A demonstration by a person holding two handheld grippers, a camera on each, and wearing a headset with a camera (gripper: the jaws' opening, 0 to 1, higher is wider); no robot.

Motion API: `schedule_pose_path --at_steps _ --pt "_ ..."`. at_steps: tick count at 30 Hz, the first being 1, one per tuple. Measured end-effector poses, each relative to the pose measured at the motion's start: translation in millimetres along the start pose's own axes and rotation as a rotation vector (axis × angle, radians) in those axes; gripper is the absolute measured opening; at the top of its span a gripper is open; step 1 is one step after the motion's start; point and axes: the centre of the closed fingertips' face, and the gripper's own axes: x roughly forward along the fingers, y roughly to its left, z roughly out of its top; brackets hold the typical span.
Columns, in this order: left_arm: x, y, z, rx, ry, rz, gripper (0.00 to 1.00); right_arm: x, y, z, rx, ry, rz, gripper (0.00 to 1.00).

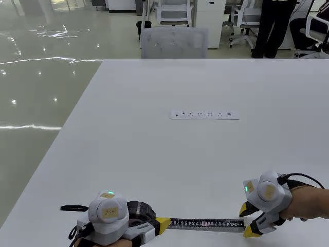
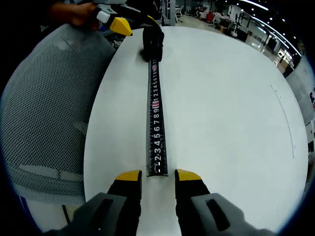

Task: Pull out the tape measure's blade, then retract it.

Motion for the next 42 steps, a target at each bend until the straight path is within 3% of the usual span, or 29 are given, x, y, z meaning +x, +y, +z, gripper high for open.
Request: schedule_pose_path --at_steps 10,20,23,28,32,42 --pt "1.9 2.7 -3.0 0.016 0.018 0.009 0.97 3.4 1.0 2.1 -0.006 0.020 0.014 0.15" --pt "11.9 13.2 -10.3 -0.062 0.053 0.043 0.96 5.2 -0.5 1.6 0.025 0.067 -0.001 0.14" --pt "15.4 15.0 -11.0 -0.086 0.054 0.061 0.90 5.5 -1.4 0.6 0.037 0.066 -0.002 0.14" --pt "23.8 9.8 -26.5 -0.151 0.105 0.064 0.73 4.2 -1.9 1.0 0.064 0.034 0.003 0.14" --pt "27.2 11.6 -26.9 -0.149 0.101 0.109 0.68 3.1 -0.9 2.1 0.086 0.004 -0.010 0.14" --pt "24.8 19.3 -29.3 -0.128 0.112 0.146 0.59 4.4 -1.8 2.2 0.094 0.019 -0.014 0.14"
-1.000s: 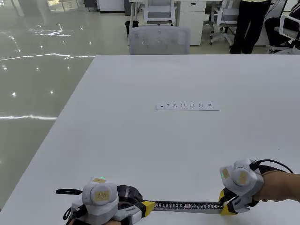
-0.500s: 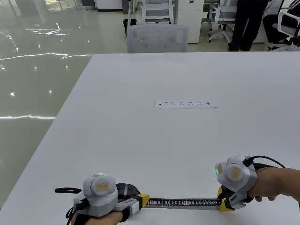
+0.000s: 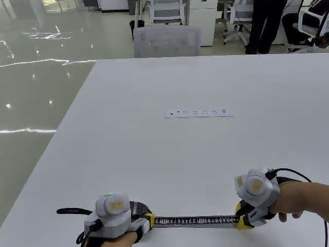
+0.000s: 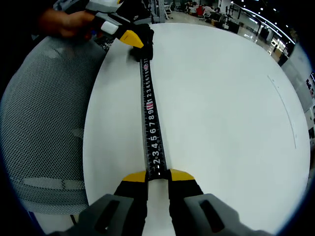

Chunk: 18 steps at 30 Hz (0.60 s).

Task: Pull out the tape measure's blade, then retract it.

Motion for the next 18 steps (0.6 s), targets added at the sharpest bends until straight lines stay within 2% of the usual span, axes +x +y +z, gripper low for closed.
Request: schedule_pose_path --at_steps 18 --pt "0.4 -1.1 -0.5 -0.007 0.007 -0.014 0.59 0.7 -1.1 -0.5 0.010 0.005 -0.001 0.14"
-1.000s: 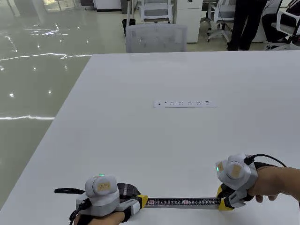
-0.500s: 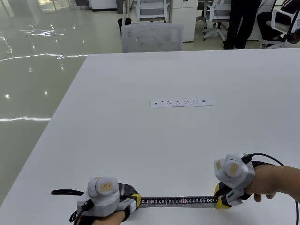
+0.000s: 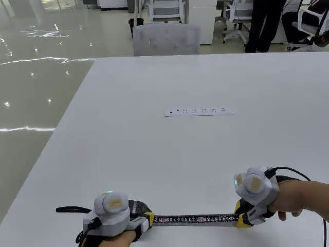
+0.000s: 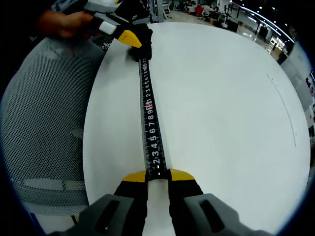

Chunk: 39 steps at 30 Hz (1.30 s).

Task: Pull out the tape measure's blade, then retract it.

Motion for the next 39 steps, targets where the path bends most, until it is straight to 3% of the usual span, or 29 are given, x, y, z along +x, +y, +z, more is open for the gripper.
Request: schedule_pose_path --at_steps 13,20,24,39 --pt "-0.2 0.5 -0.6 0.013 0.020 -0.023 0.56 -1.0 1.4 -0.1 0.020 -0.012 -0.010 0.14" --pt "-1.4 2.7 -0.8 -0.006 0.047 -0.061 0.55 -1.1 2.0 1.0 0.018 -0.023 -0.018 0.14" --pt "-1.2 1.3 -1.2 0.014 0.064 -0.074 0.54 0.1 4.3 5.0 0.009 -0.022 -0.019 0.14" --pt "-1.2 1.8 -1.4 -0.002 0.063 -0.086 0.55 5.0 3.7 15.5 0.020 -0.057 -0.014 0.14"
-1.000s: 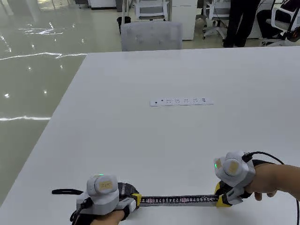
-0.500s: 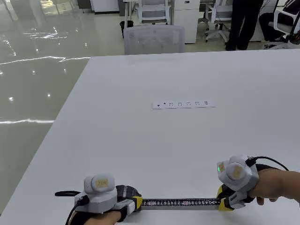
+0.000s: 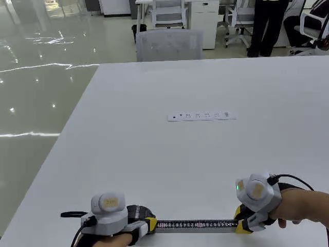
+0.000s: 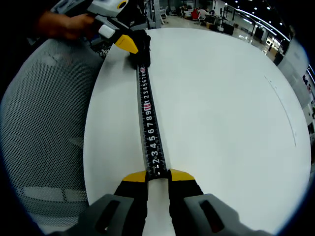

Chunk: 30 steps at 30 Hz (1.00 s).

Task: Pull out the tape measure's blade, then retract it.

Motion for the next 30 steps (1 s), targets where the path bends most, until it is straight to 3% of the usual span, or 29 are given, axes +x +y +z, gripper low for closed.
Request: schedule_pose_path --at_steps 30 --pt "-1.1 -0.3 -0.4 0.010 -0.003 -0.023 0.55 7.6 4.9 18.6 0.013 -0.028 0.001 0.14"
